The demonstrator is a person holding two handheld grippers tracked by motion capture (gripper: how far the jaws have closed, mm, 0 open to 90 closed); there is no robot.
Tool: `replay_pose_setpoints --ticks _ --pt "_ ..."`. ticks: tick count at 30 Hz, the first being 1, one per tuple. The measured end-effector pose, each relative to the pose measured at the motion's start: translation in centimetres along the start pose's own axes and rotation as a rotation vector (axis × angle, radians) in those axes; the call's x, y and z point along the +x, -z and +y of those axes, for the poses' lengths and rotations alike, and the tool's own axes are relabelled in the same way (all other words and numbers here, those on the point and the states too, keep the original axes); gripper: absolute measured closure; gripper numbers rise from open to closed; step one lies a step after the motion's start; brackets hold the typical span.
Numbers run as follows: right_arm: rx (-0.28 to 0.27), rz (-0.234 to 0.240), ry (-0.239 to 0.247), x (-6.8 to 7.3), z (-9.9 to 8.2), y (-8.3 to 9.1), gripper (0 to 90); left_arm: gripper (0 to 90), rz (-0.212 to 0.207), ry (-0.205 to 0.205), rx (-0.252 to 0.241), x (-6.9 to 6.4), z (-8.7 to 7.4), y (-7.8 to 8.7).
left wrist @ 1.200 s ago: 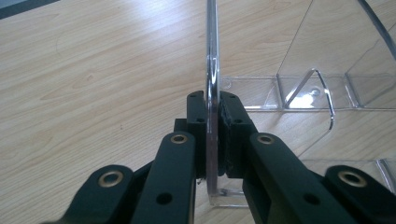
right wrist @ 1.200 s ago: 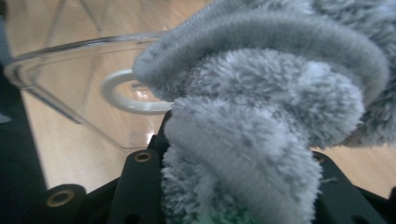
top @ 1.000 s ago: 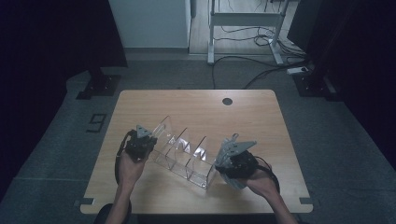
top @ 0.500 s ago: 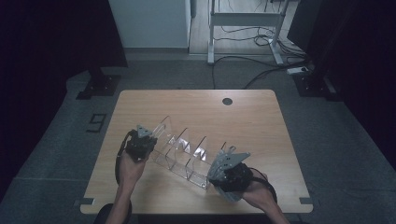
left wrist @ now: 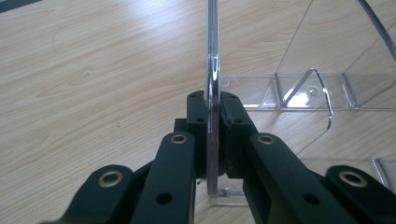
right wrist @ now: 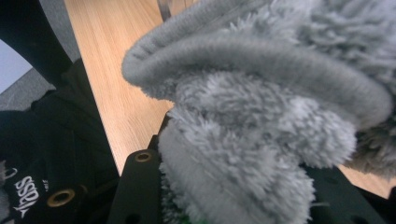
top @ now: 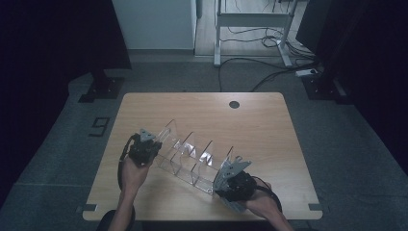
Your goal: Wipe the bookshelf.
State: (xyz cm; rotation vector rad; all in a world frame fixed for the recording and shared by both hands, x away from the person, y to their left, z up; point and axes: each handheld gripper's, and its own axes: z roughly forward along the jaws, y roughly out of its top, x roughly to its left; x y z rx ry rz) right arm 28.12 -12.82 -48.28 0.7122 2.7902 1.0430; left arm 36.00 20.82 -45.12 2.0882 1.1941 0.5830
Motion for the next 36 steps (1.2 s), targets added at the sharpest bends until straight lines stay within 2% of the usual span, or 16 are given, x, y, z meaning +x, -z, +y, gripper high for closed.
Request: replay_pose_setpoints --ticks 4,9,16,29,36 --pt "0.010 0.003 0.001 -0.1 -0.1 -0.3 59.2 85.0 -0.009 -0.003 0.001 0.1 0.0 0.0" --pt "0.003 -0.005 -0.009 -0.4 -0.2 -0.1 59.1 85.9 -0.046 -0.018 -0.002 0.5 -0.1 0.1" --pt "-0.014 -0.029 -0.025 -1.7 -0.3 0.2 59.2 85.9 -0.050 -0.037 0.004 0.5 -0.1 0.1" --pt "-0.015 -0.080 -0.060 -4.3 -0.1 0.1 59.2 85.9 -0.044 -0.041 0.011 0.4 0.0 0.2" --pt "-0.012 -0.110 -0.097 -5.8 -0.1 0.0 59.2 85.7 -0.042 -0.041 0.012 0.4 0.0 0.1"
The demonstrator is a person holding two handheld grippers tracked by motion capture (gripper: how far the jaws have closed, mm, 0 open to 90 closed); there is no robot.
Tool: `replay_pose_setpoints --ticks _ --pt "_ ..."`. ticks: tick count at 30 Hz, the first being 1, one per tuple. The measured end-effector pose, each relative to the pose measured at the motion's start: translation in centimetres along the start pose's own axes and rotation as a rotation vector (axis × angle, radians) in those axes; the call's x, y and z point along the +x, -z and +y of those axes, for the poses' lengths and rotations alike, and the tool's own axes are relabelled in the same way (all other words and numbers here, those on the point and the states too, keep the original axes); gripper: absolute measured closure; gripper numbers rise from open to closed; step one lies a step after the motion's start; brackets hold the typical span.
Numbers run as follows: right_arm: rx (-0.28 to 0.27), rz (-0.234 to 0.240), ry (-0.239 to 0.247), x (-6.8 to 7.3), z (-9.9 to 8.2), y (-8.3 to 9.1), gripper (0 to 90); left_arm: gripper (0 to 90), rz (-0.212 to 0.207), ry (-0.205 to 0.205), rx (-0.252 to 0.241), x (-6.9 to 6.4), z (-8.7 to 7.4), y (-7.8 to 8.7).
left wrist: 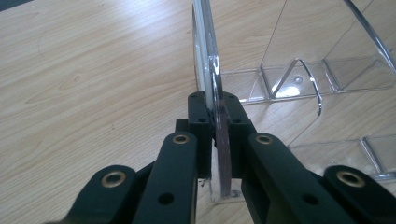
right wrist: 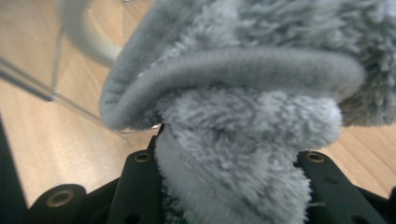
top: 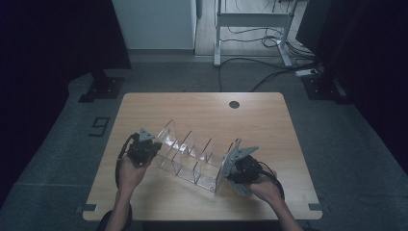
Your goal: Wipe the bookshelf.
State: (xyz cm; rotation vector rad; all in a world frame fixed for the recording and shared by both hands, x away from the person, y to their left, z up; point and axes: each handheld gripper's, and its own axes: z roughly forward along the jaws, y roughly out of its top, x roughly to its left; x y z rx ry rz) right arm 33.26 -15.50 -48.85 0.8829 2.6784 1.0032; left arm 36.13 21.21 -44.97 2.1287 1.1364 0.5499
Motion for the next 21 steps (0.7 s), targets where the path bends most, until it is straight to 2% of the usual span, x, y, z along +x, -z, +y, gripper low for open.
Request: replay_pose_setpoints --ticks 13,21 --pt "0.004 -0.067 -0.079 -3.0 0.2 -0.4 59.3 85.6 0.005 -0.002 0.002 -0.1 0.1 0.0" --pt "-0.027 -0.103 -0.152 -5.2 0.4 -0.2 59.6 85.6 0.005 0.002 -0.003 -0.1 0.0 -0.1"
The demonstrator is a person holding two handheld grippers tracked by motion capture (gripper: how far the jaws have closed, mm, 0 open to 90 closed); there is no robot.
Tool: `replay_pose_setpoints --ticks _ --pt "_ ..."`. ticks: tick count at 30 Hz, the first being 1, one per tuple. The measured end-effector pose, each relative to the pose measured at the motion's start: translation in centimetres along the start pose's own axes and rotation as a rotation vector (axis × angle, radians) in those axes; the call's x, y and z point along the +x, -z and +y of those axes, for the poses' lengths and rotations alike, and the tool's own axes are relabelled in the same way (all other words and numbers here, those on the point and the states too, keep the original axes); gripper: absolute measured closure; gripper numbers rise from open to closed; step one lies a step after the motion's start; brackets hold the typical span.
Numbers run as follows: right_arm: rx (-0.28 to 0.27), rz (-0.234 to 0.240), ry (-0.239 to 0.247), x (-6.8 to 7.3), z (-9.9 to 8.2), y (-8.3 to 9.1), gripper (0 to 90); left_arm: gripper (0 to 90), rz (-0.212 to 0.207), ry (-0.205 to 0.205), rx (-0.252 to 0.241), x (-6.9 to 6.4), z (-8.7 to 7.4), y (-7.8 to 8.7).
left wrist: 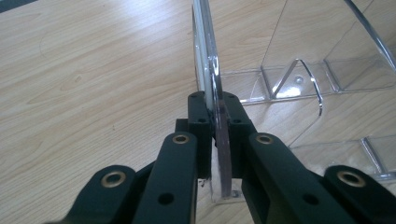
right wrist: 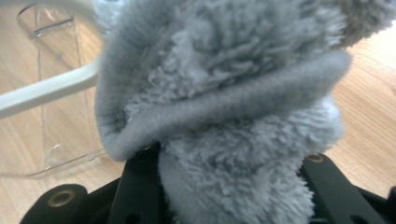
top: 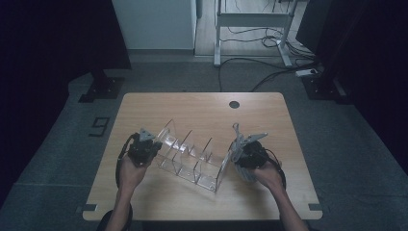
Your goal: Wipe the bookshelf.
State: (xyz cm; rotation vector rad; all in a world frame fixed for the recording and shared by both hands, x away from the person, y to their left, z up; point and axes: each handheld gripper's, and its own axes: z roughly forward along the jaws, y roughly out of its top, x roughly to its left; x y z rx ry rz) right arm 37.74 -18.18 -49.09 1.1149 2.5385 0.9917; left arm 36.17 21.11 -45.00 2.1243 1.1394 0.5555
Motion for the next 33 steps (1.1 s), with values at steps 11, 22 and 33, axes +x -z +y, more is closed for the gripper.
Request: replay_pose_setpoints --ticks 11,22,33 --pt "0.054 -0.001 0.024 0.5 -0.3 -1.5 59.6 85.6 0.008 0.014 -0.005 -0.1 0.0 0.0" --pt "0.129 0.001 0.024 0.6 -1.1 -3.5 59.4 85.6 0.009 0.020 -0.006 -0.1 -0.1 0.0" --pt "0.141 0.014 0.066 1.7 -1.2 -3.3 59.5 85.6 0.028 0.022 0.001 -0.3 0.0 -0.1"
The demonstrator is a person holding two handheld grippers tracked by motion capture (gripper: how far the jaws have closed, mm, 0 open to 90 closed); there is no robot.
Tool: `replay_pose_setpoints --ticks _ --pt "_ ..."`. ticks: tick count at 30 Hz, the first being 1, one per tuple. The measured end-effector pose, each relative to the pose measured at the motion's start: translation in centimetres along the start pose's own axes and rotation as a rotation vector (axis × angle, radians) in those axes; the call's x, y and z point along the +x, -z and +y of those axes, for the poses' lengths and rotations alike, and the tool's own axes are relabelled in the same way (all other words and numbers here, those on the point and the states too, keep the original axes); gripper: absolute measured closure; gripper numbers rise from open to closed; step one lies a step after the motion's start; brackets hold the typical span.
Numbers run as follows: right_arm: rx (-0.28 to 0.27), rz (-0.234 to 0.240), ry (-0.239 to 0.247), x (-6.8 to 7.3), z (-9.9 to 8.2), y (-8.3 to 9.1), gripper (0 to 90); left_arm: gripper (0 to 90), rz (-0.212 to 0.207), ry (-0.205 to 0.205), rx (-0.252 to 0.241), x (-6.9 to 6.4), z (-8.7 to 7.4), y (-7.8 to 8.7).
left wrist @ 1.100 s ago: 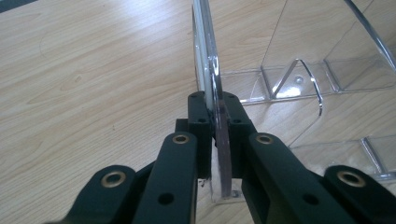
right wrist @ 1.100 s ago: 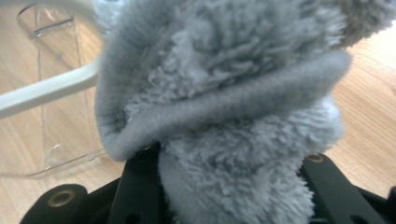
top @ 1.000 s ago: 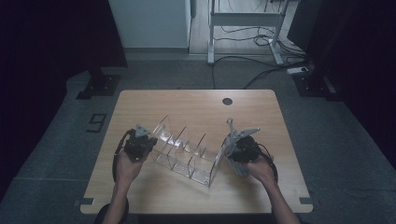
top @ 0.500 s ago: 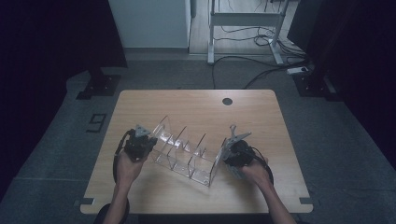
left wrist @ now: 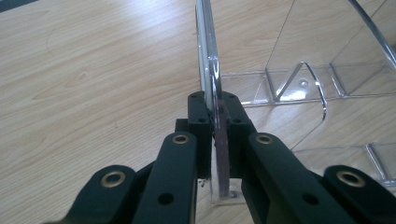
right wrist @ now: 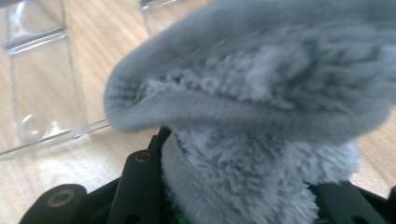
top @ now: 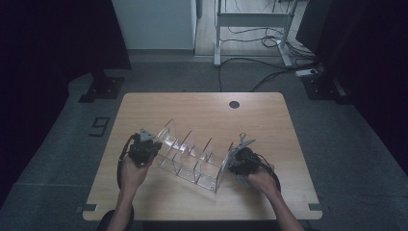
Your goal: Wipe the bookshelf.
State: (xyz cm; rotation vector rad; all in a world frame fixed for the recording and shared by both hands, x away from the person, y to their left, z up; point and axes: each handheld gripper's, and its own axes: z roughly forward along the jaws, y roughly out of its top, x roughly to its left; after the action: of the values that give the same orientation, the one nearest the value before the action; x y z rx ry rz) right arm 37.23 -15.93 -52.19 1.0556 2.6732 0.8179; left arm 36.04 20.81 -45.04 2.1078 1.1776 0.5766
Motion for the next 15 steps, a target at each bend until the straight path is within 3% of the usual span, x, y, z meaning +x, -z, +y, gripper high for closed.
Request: replay_pose_setpoints --ticks 15 --pt "0.000 0.075 0.061 2.9 -0.8 0.5 59.5 85.6 0.003 0.007 0.000 -0.1 0.0 0.0"
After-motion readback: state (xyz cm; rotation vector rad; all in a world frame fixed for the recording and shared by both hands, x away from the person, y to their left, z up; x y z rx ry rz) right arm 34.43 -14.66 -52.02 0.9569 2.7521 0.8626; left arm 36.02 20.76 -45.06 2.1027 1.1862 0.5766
